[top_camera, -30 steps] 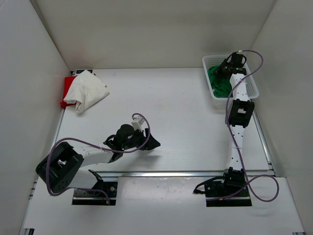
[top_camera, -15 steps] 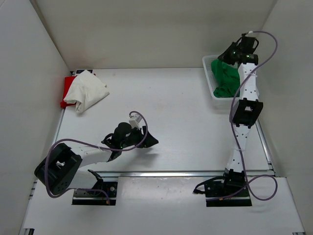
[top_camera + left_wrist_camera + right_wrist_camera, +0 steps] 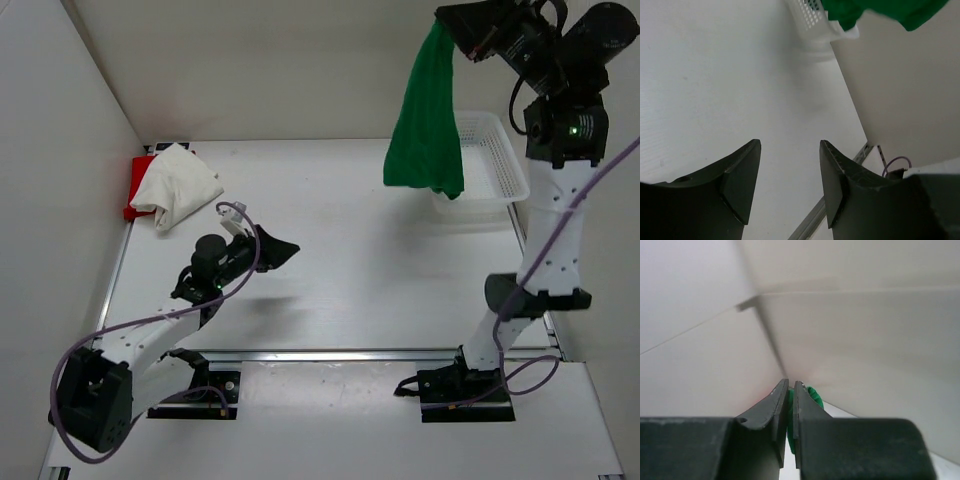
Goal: Fold and stack the t-shirts
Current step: Move the tshirt to the center of the board
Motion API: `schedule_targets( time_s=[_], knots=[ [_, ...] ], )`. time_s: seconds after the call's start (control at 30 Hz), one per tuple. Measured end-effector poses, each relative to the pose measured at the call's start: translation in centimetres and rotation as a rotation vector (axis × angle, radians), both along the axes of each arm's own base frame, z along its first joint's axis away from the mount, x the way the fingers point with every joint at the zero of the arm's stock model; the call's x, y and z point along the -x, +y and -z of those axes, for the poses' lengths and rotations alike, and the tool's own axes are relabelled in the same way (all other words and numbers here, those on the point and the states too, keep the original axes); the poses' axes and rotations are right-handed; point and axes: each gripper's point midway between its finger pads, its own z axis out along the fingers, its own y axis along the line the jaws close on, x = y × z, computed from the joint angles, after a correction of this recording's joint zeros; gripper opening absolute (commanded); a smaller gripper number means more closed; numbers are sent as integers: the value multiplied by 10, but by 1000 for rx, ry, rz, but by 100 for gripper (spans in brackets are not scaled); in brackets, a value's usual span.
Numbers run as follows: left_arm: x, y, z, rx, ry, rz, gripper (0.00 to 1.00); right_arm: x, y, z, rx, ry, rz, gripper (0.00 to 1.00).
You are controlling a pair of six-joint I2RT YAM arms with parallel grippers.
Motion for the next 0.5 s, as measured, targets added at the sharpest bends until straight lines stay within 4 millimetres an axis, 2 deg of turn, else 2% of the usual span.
schedule_targets(
  time_s=[0.03, 0.1, 0.17, 0.2, 0.3, 0.4, 0.43, 0.5],
  knots=[
    [-2, 7, -5, 10, -8, -21, 62, 26, 17, -12, 1, -45, -48, 0],
    [-7, 21, -15, 24, -27, -62, 62, 62, 43, -17, -2, -98, -126, 0],
    [-11, 38, -23, 37, -46, -109, 62, 85, 66, -5, 1, -91, -202, 0],
    [-12, 46, -25, 42, -54, -133, 63, 88, 73, 2, 2, -86, -222, 0],
    [-15, 65, -29, 48, -67, -187, 62, 73, 85, 39, 7, -25, -246, 0],
    [-12, 64, -24, 30, -53, -180, 63, 45, 106, 95, 18, 81, -279, 0],
    [-10, 61, -20, 22, -47, -170, 63, 32, 117, 121, 25, 135, -293, 0],
    [-6, 54, -13, 9, -33, -149, 62, 4, 141, 189, 54, 296, -318, 0]
  ],
)
